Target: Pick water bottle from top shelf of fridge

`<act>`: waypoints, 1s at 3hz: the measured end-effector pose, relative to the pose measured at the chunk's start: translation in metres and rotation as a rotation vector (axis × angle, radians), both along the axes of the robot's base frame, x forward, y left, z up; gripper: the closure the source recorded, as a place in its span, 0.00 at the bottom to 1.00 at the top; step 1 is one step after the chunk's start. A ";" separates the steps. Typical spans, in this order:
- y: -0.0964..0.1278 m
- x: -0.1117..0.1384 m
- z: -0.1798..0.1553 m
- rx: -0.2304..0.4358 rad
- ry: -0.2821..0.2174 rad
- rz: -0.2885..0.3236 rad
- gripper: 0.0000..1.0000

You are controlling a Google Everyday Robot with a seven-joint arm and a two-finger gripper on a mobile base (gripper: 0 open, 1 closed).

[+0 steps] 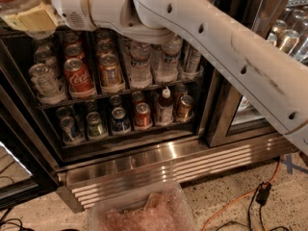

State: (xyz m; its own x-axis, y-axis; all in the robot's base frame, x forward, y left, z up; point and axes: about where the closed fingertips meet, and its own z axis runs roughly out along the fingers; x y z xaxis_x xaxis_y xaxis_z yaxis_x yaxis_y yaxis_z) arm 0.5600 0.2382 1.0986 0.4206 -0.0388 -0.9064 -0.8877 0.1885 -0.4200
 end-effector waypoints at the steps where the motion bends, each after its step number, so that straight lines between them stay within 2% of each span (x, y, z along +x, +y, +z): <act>1: -0.016 0.002 -0.022 -0.067 0.038 0.019 1.00; 2: -0.043 0.014 -0.053 -0.142 0.094 0.030 1.00; 3: -0.064 0.027 -0.075 -0.189 0.138 0.026 1.00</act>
Offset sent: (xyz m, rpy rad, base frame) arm 0.0343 -0.0859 -0.0926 -0.2352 0.1692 0.0303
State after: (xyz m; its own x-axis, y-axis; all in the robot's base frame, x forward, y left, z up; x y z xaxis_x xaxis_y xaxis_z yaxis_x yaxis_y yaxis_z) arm 0.5866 0.1739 1.0231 0.2961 -0.2045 -0.9330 -0.9427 0.0945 -0.3199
